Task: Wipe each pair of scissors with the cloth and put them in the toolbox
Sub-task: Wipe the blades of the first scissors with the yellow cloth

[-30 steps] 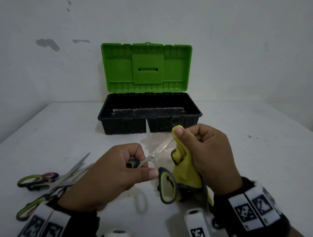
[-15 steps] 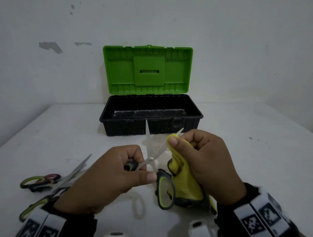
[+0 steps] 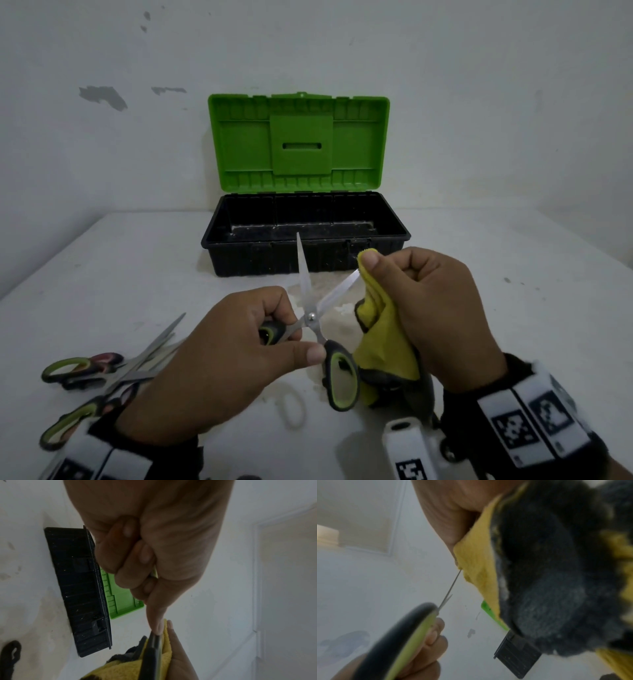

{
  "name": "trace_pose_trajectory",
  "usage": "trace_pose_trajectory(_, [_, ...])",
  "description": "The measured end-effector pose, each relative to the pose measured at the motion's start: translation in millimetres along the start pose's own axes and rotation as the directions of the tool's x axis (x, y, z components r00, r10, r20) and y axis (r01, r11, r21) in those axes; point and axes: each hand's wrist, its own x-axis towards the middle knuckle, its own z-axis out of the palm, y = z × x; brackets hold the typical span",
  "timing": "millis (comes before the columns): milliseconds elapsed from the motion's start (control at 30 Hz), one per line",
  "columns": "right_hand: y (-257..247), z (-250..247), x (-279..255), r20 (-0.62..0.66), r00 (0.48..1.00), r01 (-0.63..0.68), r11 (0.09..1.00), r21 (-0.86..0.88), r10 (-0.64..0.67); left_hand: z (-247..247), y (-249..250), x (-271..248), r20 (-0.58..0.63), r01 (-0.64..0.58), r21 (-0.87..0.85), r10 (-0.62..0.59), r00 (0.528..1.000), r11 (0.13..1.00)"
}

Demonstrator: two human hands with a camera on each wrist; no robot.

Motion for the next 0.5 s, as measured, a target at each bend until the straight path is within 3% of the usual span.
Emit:
trace_pose_trajectory(133, [1,4,-5,0.057,0.998,-0.016,1.0,-0.022,0.017,-3,2,-2,-0.009,0.005,0.049,-0.004,1.0,0.999])
trace_pose_trajectory(267, [5,-5,7,0.001,1.0,-0.025,0.997,-0.078,0.025,1,1,-1,-0.023,0.016,0.125,-0.013,1.0,0.992])
trace_pose_trajectory(500, [18,-36,14,-0.071,0.986,-0.157,0.986,-0.056,0.152,-4,-12,6,0.072,0.176,0.109,-0.184,0.98,0.978])
